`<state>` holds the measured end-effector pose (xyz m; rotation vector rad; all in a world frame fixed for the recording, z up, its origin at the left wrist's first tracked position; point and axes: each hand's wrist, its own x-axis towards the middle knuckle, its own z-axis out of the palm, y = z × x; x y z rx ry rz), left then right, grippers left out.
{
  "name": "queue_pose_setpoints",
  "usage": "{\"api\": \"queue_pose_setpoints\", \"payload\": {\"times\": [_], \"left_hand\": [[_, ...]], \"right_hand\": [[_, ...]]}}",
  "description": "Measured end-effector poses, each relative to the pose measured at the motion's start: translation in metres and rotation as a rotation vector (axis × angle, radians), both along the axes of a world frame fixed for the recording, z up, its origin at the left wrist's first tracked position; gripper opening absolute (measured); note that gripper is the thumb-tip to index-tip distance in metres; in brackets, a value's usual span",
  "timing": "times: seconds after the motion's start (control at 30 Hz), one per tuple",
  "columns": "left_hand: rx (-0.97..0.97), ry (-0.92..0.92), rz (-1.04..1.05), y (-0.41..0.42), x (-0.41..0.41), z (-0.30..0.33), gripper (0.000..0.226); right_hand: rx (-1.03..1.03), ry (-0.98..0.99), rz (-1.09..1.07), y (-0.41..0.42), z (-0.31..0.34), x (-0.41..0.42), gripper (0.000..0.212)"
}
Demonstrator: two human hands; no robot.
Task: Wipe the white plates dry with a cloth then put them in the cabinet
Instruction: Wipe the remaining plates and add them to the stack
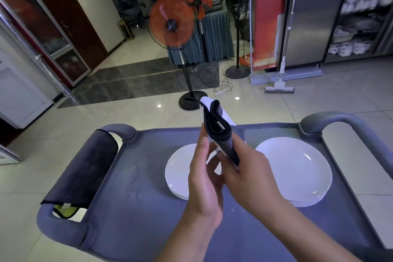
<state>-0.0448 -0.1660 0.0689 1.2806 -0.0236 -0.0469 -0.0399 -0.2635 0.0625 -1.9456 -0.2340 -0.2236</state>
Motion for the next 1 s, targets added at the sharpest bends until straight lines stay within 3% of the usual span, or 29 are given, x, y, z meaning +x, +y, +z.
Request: {"api": "queue_pose_setpoints", "payload": {"times": [0.13,0.23,0.33,0.43,0.53,0.6,0.67,0.77,1.0], "left_hand": [[0.066,0.012,-0.053,-0.008,-0.002,-0.001,0.052],[0.148,0.083,-0.118,-0.009,0.004,-0.006,0.037],[0.290,0.175,-0.148,0.000,0.011,-0.017,0.036],[0.291,0.225,0.101,0.018,0.011,-0.023,0.027],[0.257,0.138,0.349,0.049,0.014,-0.033,0.030],[0.260,0.131,0.257,0.065,0.018,-0.036,0.043],[0.149,0.166,0.018,0.069,0.020,-0.036,0.060],[-0.017,0.144,-0.221,0.065,0.016,-0.035,0.066],[-0.062,0.121,-0.226,0.067,0.007,-0.033,0.049]], "right_hand": [[0.095,-0.013,-0.093,-0.004,-0.010,0.007,0.040],[0.385,0.151,-0.168,-0.019,-0.024,0.021,0.025],[0.760,0.432,-0.185,-0.046,-0.039,0.030,0.019],[1.025,0.609,-0.145,-0.067,-0.050,0.025,0.013],[1.202,0.633,-0.124,-0.076,-0.053,0.017,0.010],[1.318,0.629,-0.145,-0.077,-0.053,0.016,0.011],[1.419,0.640,-0.155,-0.076,-0.049,0.015,0.009],[1.458,0.668,-0.150,-0.072,-0.049,0.016,0.010],[1.122,0.562,-0.352,-0.072,-0.054,0.020,0.019]]}}
